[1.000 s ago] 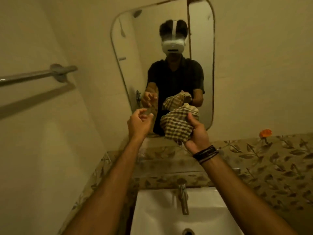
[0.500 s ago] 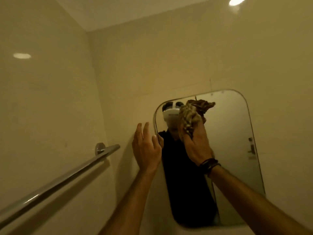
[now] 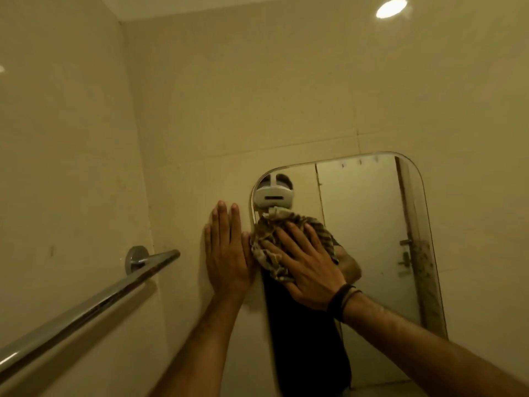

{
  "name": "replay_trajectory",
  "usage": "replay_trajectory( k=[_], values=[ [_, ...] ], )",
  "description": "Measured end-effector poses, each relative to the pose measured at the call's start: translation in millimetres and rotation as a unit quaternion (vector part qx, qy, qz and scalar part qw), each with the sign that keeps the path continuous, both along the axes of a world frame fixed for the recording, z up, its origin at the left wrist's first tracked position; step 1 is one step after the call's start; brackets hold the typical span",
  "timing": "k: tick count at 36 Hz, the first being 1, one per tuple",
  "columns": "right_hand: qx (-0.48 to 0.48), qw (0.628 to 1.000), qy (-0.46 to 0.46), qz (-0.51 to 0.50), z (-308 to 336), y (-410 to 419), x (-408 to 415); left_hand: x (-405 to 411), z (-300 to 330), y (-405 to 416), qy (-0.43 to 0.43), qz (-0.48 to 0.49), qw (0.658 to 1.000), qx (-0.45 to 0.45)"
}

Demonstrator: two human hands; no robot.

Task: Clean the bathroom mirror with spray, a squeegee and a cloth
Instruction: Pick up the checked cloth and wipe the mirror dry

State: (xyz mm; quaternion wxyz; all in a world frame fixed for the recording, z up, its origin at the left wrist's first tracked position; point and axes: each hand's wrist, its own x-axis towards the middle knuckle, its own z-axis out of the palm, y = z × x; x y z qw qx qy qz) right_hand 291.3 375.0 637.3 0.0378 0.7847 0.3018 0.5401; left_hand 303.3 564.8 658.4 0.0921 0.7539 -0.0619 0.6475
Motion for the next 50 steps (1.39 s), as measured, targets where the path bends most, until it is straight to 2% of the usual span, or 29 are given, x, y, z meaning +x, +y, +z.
replay_trajectory(
  k=[3,10,13,18,23,28,36,39,44,47,50],
  values=[
    [-0.002,1.000,-0.002,-0.021,1.1,2.9,-1.9,-0.6,-2.9,-0.6,0.001,0.025,1.000,-0.007],
    [0.001,1.000,-0.021,-0.023,89.9,22.4,-6.1,0.8,-4.6,-3.1,-0.040,0.007,0.999,-0.023],
    [0.001,0.999,-0.014,-0.047,103.5,26.8,-5.0,3.0,-6.3,-1.1,-0.028,0.017,0.999,-0.023],
    [0.038,0.999,-0.001,-0.026,70.1,26.2,-3.7,-3.5,-14.3,6.0,-0.008,0.007,1.000,-0.020],
    [-0.026,0.999,-0.003,-0.020,-1.7,21.9,-3.7,-5.7,-24.7,13.1,0.005,0.041,0.999,0.020],
    [-0.028,0.999,-0.019,-0.007,17.5,23.5,-1.6,-3.5,-24.8,13.4,-0.007,0.034,0.999,0.012],
    [0.090,0.994,-0.034,-0.055,124.0,29.4,-0.3,-3.8,-25.4,9.1,-0.010,0.018,1.000,-0.012],
    [0.140,0.988,-0.036,-0.050,120.4,25.9,0.8,-5.5,-25.8,9.7,-0.007,0.009,1.000,-0.012],
    [0.286,0.957,-0.015,-0.040,102.5,17.3,0.3,-7.4,-25.8,9.4,-0.002,0.006,1.000,-0.009],
    [0.300,0.952,-0.002,-0.054,104.7,27.7,-1.0,-6.4,-26.2,8.5,-0.003,0.011,1.000,-0.009],
    [0.217,0.975,-0.008,-0.041,103.3,44.6,-2.0,-4.4,-26.5,8.3,-0.013,0.021,1.000,-0.013]
  ],
)
